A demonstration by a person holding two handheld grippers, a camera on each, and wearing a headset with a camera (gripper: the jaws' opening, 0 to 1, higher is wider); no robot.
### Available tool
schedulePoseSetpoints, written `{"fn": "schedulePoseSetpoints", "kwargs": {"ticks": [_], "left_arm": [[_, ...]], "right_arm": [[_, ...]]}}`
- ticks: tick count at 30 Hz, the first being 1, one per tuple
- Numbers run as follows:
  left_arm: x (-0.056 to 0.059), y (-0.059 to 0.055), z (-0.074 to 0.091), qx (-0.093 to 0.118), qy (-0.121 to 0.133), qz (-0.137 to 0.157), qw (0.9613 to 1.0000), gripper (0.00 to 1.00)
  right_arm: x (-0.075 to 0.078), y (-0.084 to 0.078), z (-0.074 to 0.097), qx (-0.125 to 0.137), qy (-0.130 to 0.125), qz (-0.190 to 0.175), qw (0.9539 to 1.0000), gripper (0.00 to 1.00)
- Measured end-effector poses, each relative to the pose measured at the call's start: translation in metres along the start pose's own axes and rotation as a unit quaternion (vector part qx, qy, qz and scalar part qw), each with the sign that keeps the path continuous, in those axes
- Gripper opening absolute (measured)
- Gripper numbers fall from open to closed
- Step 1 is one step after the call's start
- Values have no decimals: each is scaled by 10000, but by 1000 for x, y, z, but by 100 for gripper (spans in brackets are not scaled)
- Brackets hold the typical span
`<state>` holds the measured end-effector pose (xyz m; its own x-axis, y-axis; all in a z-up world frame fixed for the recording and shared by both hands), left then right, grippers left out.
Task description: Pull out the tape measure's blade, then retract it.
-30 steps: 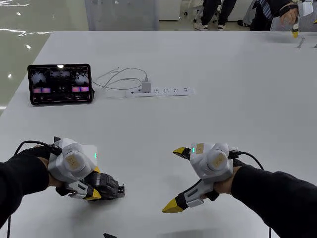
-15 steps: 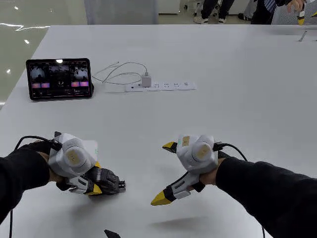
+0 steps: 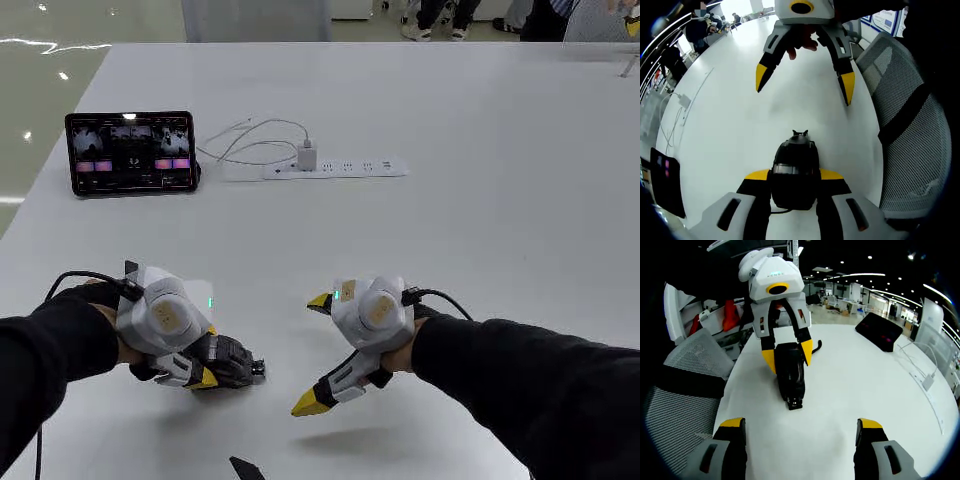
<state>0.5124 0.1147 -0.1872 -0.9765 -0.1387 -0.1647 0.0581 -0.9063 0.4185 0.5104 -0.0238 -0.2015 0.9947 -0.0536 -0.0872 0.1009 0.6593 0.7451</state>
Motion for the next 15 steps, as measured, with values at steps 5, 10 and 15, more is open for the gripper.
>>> {"fn": "schedulePoseSetpoints", "kwargs": {"ticks": [5,10,15], "left_arm": [[0,0,-1,-22,26,-10,10000,29],[0,-1,0,26,33,-37,10000,29],[-1,-1,-1,44,-8,5,10000,29]], "right_arm": [[1,1,-8,-33,105,99,9999,79],[6,4,-14,20,135,53,9999,66],[7,7,-22,5,167,83,9998,58]]}}
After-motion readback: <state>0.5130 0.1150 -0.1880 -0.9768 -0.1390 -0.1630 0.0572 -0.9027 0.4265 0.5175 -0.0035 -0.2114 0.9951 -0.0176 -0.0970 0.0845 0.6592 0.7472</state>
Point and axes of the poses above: the centre of the closed fingertips' face, and the gripper's own axes: z roughly backward along the fingers, x roughly to its right, y roughly out of its top, the point moved 5 cm from there along z, roughly backward along the fingers, and after that the axes turned 5 degrees about y, right-handed, at the moved point
